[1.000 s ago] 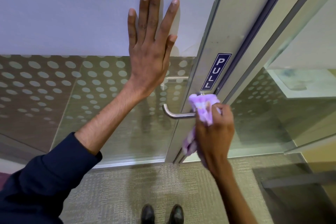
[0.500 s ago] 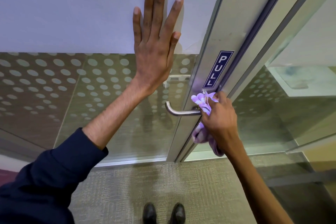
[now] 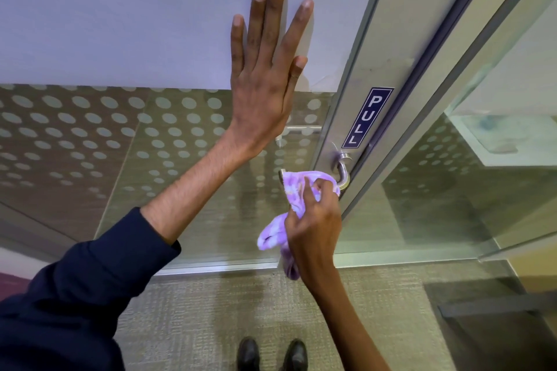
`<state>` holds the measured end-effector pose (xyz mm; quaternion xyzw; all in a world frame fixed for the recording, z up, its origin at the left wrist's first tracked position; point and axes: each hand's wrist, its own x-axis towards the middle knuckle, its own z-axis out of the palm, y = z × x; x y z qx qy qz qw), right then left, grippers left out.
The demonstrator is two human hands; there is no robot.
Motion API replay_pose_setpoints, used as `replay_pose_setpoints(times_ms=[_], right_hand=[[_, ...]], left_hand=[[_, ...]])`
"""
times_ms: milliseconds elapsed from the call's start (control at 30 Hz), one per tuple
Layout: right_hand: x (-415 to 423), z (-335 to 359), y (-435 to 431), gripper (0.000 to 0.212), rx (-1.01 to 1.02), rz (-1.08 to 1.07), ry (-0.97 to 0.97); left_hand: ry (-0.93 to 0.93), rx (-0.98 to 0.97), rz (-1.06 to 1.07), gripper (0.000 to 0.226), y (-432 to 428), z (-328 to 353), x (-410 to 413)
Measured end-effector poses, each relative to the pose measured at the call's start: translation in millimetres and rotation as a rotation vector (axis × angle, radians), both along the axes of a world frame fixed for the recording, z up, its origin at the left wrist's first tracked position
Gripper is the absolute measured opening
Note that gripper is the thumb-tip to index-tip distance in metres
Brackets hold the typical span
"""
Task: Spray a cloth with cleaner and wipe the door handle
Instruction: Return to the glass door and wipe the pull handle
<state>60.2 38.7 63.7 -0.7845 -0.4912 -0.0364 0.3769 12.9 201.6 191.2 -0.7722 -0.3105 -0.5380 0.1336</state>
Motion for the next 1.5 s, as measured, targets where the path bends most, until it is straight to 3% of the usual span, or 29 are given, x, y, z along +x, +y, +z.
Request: replay_pose_setpoints(times_ms=[100,367,867,1100,1300,1500], right_hand=[[-11.1,2.4,6.4,0.055,-0.007,-0.019,0.006],[-14.6,13.7,19.9,0.064,-0.255,0.007,-0.271],[-23.7,14.5,51.6,0.013,-0.431,0.288,-0.671],[-34.4,21.2,57.4,0.007,-0.448,0.352,-0.561],[-49.2,3.1,28.8,0.022,-0.386,0.453,-0.126],[-33.3,11.8,1.4,0.042,-0.275,0.368,0.063]], left_hand=[[0.002,0.003,0.0,0.057,-0.3,0.8,-0.6],[-0.011,0.008,0.015,0.057,0.5,-0.8,2.0],[-0.002,0.012,-0.002,0.057,2.3,-0.6,1.7],[0.02,0.02,0.012,0.058,2.5,-1.0,1.8],[0.06,0.025,0.06,0.067,2.0,-0.6,1.6],[0.058,0.027,0.042,0.07,0.5,-1.1,1.7]])
